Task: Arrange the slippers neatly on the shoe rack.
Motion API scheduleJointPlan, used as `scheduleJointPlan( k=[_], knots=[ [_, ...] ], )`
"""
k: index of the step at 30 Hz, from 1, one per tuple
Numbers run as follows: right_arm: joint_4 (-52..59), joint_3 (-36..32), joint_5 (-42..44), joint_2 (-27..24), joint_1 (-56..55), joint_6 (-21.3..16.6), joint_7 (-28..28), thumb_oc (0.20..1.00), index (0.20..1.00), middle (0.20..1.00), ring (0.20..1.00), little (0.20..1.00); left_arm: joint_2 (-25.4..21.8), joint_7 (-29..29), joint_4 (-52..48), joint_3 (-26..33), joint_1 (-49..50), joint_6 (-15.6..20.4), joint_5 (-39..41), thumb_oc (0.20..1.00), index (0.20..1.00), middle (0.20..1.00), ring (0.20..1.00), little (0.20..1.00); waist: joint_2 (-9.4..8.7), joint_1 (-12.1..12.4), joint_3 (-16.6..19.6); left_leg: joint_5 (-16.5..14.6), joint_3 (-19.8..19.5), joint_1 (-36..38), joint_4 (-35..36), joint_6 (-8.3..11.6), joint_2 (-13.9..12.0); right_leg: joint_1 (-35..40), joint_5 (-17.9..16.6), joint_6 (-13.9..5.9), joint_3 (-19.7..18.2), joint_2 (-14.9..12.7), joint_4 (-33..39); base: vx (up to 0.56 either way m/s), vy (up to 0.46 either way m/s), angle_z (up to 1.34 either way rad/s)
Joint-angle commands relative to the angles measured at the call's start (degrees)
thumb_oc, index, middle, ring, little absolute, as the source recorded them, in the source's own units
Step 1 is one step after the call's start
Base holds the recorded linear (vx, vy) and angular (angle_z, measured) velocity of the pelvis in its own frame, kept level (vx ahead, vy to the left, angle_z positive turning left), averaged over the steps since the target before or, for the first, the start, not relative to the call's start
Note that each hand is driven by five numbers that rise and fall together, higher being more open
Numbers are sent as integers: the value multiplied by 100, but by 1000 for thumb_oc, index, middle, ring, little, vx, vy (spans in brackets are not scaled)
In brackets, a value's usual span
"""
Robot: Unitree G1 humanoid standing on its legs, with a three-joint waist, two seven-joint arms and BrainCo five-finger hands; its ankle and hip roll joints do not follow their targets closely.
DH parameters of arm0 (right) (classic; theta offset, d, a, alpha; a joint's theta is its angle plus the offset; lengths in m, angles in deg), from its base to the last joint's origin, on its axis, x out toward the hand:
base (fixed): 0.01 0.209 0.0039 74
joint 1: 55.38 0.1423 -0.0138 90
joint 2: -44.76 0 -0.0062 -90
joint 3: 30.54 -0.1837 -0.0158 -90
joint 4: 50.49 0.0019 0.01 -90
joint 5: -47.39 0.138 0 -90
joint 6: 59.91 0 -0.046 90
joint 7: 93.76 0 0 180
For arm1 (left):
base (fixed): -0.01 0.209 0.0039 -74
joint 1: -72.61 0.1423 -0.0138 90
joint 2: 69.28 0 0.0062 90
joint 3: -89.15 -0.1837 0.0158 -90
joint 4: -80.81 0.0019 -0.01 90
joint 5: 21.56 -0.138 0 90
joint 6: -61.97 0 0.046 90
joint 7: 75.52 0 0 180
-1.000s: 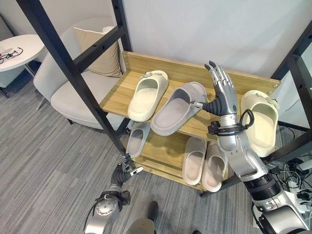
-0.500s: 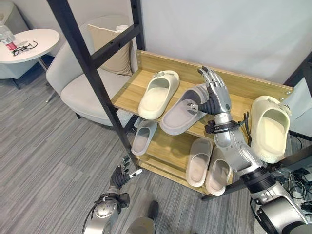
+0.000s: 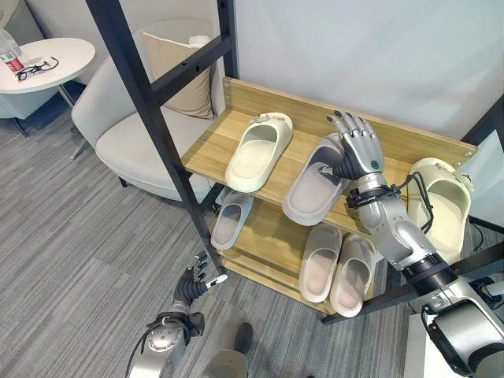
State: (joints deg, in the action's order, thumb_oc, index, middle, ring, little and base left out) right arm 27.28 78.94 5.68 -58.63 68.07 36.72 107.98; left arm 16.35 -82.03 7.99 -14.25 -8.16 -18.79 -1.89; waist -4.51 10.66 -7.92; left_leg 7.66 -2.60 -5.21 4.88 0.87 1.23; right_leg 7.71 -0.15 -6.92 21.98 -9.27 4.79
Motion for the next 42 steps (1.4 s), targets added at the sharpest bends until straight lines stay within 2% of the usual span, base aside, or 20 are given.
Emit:
scheduleJointPlan(
  k=[1,2,3,4,7,15,21,22,23,24,25,27,28,29,31,32,33,34,35,42],
  knots=[
    [327,-164,15,-444,117,41,87,1000,1000,1000,1000,1000,-102,52,-105,-44,-211,162,13,1000,1000,1000,1000,1000,45,-6,160,-926,163,550,13,195,-332,-23,83,-274,-276,-271,-4,0,0,0],
    [347,-206,92,-435,89,39,82,1000,1000,1000,1000,1000,-103,54,-104,-49,-213,145,6,1000,1000,1000,1000,1000,47,-27,165,-927,177,556,13,199,-340,-21,87,-269,-289,-266,-2,-8,-22,-6],
    [355,-232,149,-430,75,38,67,482,482,482,482,482,-100,56,-103,-50,-212,134,7,1000,1000,1000,1000,1000,49,-37,171,-928,184,562,13,201,-344,-20,88,-266,-299,-263,-1,-8,-22,-8],
    [352,-251,224,-418,49,29,56,200,200,200,200,200,-98,63,-106,-48,-208,124,12,1000,1000,1000,1000,1000,54,-54,177,-928,194,570,13,204,-351,-20,86,-263,-309,-264,-1,-4,-15,-7],
    [255,-245,541,-404,-24,-17,0,200,200,200,200,200,-102,92,-137,-59,-194,102,69,1000,1000,1000,1000,1000,88,-97,199,-915,223,589,13,217,-369,-13,99,-245,-341,-245,8,-12,-25,-8],
    [306,-258,673,-419,-287,-209,-72,200,200,200,200,200,-90,131,-110,-10,-128,101,53,1000,1000,1000,1000,1000,142,-126,197,-909,221,603,13,222,-372,5,107,-231,-340,-234,8,-3,-3,-4],
    [596,-417,890,-355,-450,-389,94,200,200,200,200,200,-76,112,-88,24,-118,117,13,1000,1000,1000,1000,1000,169,-125,190,-911,195,609,13,215,-356,24,110,-230,-328,-245,12,0,0,0],
    [1177,-749,1190,-176,-603,-544,318,200,200,200,200,200,-41,27,-81,99,-167,121,-20,1000,1000,1000,1000,1000,204,-175,177,-915,199,617,13,209,-353,7,107,-235,-344,-242,2,0,0,0],
    [2210,-1289,1983,254,-1226,-1001,517,200,200,200,200,200,32,-96,-63,217,-182,103,-94,1000,1000,1000,1000,1000,234,-272,167,-917,209,627,13,208,-355,-4,117,-227,-362,-240,-6,-18,-1,5],
    [2509,-1427,2401,409,-1470,-1203,561,200,200,200,200,200,50,-134,-87,255,-171,96,-94,1000,1000,1000,1000,1000,245,-309,172,-914,219,624,13,210,-362,-10,121,-227,-363,-242,-10,-21,-16,10],
    [2923,-1617,3242,648,-1857,-1544,474,200,200,200,200,200,84,-154,-152,348,-113,67,-96,1000,1000,1000,1000,1000,261,-376,162,-904,234,613,13,212,-374,-25,127,-227,-372,-243,-15,0,0,0],
    [3431,-1890,4238,870,-2257,-1878,237,200,200,200,200,200,81,-143,-220,448,8,6,-54,1000,1000,1000,1000,1000,278,-462,180,-902,264,611,13,218,-387,-31,140,-229,-379,-246,-16,-6,-9,-6],
    [3438,-1893,4239,871,-2264,-1875,234,200,200,200,200,200,79,-143,-221,446,11,5,-54,1000,1000,1000,1000,1000,277,-460,183,-902,264,610,13,218,-387,-31,141,-229,-379,-246,-16,-16,-20,-4],
    [3606,-1929,4583,959,-2369,-2028,106,200,200,200,200,200,88,-118,-230,496,54,-6,-16,1000,1000,1000,1000,1000,295,-497,184,-901,279,613,13,221,-394,-35,145,-231,-378,-248,-16,-23,-23,-4],
    [3845,-1735,6065,1191,-2618,-2385,-549,200,200,200,200,200,112,-27,-251,551,210,-36,129,1000,1000,1000,1000,1000,339,-556,192,-886,336,621,13,238,-432,-38,148,-230,-368,-259,-15,-34,-31,-12],
    [3918,-1583,6574,1258,-2681,-2459,-844,200,200,200,200,200,105,19,-266,563,235,-52,159,1000,1000,1000,1000,1000,347,-568,197,-879,361,624,13,249,-449,-36,150,-229,-363,-260,-12,-46,-57,-30],
    [4092,-1073,7387,1302,-2735,-2455,-1504,200,200,200,200,200,107,87,-291,562,240,-18,224,1000,1000,1000,1000,1000,369,-569,215,-864,404,645,13,276,-492,-11,162,-220,-352,-269,-8,-37,-51,-23],
    [4090,-1072,7395,1301,-2736,-2456,-1513,200,200,200,200,200,108,88,-291,565,244,-17,224,1000,1000,1000,1000,1000,370,-572,216,-865,404,646,13,276,-493,-9,162,-220,-352,-268,-8,-49,-62,-13],
    [4122,-704,7787,1313,-2674,-2375,-1871,200,200,200,200,200,119,115,-336,539,199,29,271,1000,1000,1000,1000,1000,386,-557,220,-847,410,650,13,297,-508,1,166,-208,-352,-258,-13,-23,-25,3],
    [3962,160,8300,1404,-2373,-2150,-2426,200,200,200,200,200,133,144,-425,406,61,160,325,1000,1000,1000,1000,1000,400,-486,213,-799,369,666,13,363,-552,37,189,-162,-323,-215,-28,-18,-15,2]
  ],
)
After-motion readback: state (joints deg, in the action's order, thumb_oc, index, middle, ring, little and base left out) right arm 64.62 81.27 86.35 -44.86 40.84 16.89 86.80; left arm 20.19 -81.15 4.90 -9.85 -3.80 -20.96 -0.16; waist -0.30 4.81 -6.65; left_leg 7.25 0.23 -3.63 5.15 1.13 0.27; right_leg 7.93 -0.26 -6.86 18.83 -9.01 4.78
